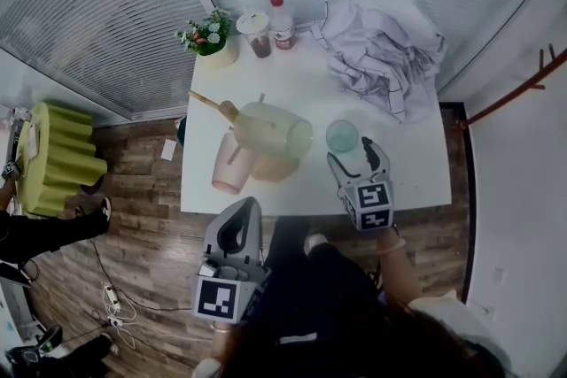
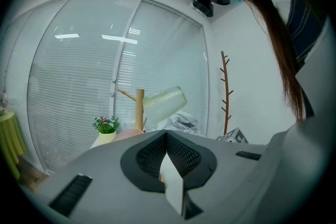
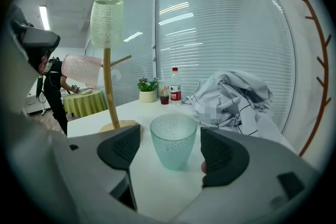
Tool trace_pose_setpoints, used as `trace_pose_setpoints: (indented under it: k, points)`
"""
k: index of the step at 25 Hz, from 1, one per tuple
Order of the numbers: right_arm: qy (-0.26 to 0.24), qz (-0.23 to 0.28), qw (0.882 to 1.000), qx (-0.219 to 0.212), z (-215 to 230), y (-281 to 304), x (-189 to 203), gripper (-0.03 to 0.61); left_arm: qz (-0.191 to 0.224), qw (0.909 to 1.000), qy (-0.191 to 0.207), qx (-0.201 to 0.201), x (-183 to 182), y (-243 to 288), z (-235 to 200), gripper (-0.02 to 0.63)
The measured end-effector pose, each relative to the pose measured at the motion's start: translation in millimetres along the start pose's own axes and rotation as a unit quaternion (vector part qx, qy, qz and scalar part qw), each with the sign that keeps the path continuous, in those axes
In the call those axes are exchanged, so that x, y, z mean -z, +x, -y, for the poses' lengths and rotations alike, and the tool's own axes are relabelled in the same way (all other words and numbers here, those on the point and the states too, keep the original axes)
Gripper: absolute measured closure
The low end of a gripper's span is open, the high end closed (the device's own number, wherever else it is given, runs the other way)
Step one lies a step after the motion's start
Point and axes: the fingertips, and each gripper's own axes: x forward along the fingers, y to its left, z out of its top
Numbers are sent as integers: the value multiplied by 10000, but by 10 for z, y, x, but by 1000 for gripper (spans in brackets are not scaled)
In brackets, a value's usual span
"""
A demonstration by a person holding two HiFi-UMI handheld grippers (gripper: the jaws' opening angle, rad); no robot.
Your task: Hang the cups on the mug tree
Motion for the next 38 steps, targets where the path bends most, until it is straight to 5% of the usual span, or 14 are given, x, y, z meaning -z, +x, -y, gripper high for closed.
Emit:
trace_pose_setpoints:
  k: [38]
  points:
    - [9,-1182,9929,-119,65,556,638,215,-300,9994,-84,-125,122,145,-113,612]
